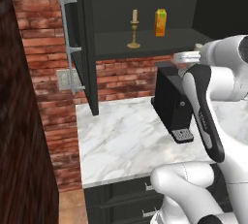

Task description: Pick the candle and candle from the dining table and place them in the open cabinet. Close the cabinet after placing the objects.

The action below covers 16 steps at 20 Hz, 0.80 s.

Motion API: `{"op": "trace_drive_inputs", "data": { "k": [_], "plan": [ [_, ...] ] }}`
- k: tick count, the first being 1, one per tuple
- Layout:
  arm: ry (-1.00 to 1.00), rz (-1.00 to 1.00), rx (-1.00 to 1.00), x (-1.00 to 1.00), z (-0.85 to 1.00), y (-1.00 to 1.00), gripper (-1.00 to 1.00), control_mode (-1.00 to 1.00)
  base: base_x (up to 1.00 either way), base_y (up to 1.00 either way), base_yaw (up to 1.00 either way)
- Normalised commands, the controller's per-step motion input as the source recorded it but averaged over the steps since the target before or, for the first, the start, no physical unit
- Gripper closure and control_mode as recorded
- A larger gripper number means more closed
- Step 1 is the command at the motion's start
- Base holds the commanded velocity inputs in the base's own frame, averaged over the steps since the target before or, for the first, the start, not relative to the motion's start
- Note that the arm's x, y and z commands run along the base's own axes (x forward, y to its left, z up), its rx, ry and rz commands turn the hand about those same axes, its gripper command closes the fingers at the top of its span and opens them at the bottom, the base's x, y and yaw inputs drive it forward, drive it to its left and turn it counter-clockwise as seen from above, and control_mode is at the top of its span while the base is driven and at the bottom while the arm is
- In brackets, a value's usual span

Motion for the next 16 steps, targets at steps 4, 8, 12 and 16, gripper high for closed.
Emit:
{"op": "trace_drive_inputs", "data": {
  "k": [4,8,12,16],
  "plan": [
    [0.00,-0.05,0.00,0.09,0.27,-0.07,1.00,-1.00,0.00,0.00,0.00],
    [0.00,-0.02,0.00,0.12,0.19,-0.08,1.00,-1.00,0.00,0.00,0.00],
    [-0.01,-0.01,0.00,0.14,0.09,-0.12,1.00,-1.00,0.00,0.00,0.00],
    [-0.03,-0.01,0.00,0.16,0.05,-0.14,1.00,-1.00,0.00,0.00,0.00]
  ]
}}
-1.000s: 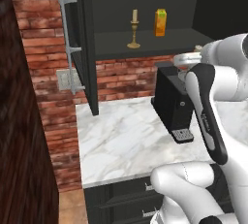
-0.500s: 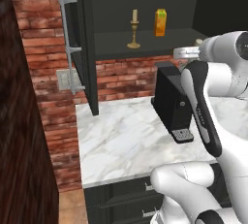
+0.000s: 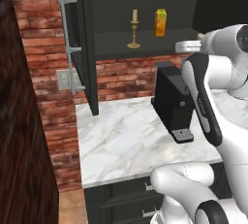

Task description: Pick the candle and candle from the dining table and place them in the open cabinet. Close the cabinet after placing the objects.

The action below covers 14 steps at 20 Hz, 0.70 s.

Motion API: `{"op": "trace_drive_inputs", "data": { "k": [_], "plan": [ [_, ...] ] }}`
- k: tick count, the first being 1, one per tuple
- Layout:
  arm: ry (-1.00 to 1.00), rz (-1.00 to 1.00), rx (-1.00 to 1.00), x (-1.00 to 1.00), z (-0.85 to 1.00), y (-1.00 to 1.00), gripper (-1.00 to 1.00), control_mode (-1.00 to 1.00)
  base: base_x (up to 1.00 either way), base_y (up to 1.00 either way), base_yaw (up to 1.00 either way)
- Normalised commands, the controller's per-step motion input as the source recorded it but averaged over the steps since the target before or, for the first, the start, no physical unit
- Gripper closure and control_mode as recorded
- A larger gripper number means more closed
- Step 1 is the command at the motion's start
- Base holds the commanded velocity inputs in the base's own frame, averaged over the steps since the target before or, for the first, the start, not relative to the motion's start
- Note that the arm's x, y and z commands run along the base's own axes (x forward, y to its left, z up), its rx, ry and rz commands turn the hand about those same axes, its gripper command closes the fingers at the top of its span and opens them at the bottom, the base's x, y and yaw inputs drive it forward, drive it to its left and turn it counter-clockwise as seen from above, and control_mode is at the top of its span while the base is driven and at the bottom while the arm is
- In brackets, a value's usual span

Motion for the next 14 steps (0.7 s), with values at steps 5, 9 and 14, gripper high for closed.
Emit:
{"op": "trace_drive_inputs", "data": {
  "k": [5,9,14],
  "plan": [
    [0.00,-0.01,0.00,0.35,0.08,-0.04,1.00,-1.00,0.00,0.00,0.00],
    [-0.01,0.00,0.00,0.47,0.00,0.00,1.00,-1.00,0.00,0.00,0.00],
    [0.00,0.00,0.00,0.57,0.00,0.00,1.00,-1.00,0.00,0.00,0.00]
  ]
}}
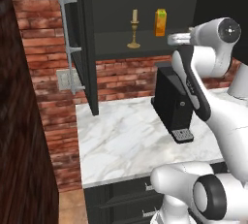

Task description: Pick the candle and candle from the dining table and place them in the open cabinet. Close the cabinet after placing the objects.

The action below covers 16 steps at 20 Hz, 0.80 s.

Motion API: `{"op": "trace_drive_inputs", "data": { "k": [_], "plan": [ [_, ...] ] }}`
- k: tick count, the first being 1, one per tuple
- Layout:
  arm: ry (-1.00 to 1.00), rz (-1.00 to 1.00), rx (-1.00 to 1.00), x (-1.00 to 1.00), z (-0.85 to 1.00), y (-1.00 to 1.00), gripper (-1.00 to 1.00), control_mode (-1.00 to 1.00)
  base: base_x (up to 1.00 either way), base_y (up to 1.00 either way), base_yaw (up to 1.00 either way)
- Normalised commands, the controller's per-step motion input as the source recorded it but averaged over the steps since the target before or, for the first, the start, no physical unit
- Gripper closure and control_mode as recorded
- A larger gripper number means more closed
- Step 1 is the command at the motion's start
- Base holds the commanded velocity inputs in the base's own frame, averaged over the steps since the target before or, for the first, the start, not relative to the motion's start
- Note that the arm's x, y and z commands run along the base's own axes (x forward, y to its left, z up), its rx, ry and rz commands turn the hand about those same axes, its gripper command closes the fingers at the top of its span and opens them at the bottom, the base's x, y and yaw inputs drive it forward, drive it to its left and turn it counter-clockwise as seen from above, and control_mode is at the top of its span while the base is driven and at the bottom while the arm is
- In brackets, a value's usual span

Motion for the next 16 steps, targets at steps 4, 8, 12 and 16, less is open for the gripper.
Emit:
{"op": "trace_drive_inputs", "data": {
  "k": [4,8,12,16],
  "plan": [
    [0.00,0.00,0.00,0.54,0.00,0.00,1.00,-1.00,0.00,0.00,0.00],
    [0.00,0.00,0.00,0.52,0.00,0.00,1.00,-1.00,0.00,0.00,0.00],
    [0.00,0.00,0.00,0.44,0.00,0.00,1.00,-1.00,0.00,0.00,0.00],
    [0.00,0.00,0.00,0.43,0.00,0.00,1.00,-1.00,0.00,0.00,0.00]
  ]
}}
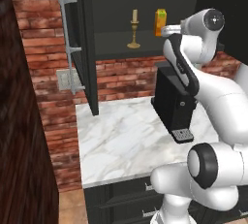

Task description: Pick the candle and candle from the dining table and place them in the open cabinet. Close the cabinet after placing the objects.

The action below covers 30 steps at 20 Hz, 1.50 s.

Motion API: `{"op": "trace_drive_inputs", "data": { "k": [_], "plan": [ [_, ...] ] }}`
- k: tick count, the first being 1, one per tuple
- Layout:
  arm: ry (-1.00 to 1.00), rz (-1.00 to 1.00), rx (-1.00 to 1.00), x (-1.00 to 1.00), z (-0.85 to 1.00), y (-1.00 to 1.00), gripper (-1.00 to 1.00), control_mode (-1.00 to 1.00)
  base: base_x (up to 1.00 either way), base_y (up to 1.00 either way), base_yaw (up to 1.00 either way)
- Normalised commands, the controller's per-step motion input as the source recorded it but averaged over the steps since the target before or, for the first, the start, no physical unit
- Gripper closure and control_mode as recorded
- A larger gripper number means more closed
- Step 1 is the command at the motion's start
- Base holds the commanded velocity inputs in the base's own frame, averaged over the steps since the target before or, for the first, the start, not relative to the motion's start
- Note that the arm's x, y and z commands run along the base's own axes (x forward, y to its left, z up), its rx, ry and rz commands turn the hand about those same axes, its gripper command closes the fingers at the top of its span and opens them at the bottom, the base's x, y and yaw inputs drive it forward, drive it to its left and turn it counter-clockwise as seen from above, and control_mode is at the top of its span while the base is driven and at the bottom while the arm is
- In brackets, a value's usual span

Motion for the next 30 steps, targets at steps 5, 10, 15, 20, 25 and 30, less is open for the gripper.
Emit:
{"op": "trace_drive_inputs", "data": {
  "k": [5,10,15,20,25,30],
  "plan": [
    [0.00,0.00,0.00,0.41,0.00,0.00,1.00,-1.00,0.00,0.00,0.00],
    [0.00,0.00,0.00,0.34,0.00,0.00,1.00,-1.00,0.00,0.00,0.00],
    [0.00,0.00,0.00,0.31,-0.01,0.00,1.00,-1.00,0.00,0.00,0.00],
    [-0.01,0.00,0.00,0.28,-0.08,0.00,1.00,-1.00,0.00,0.00,0.00],
    [-0.01,0.00,0.00,0.28,-0.12,0.00,1.00,-1.00,0.00,0.00,0.00],
    [0.00,0.00,0.00,0.11,-0.05,0.00,1.00,-1.00,0.00,0.00,0.00]
  ]
}}
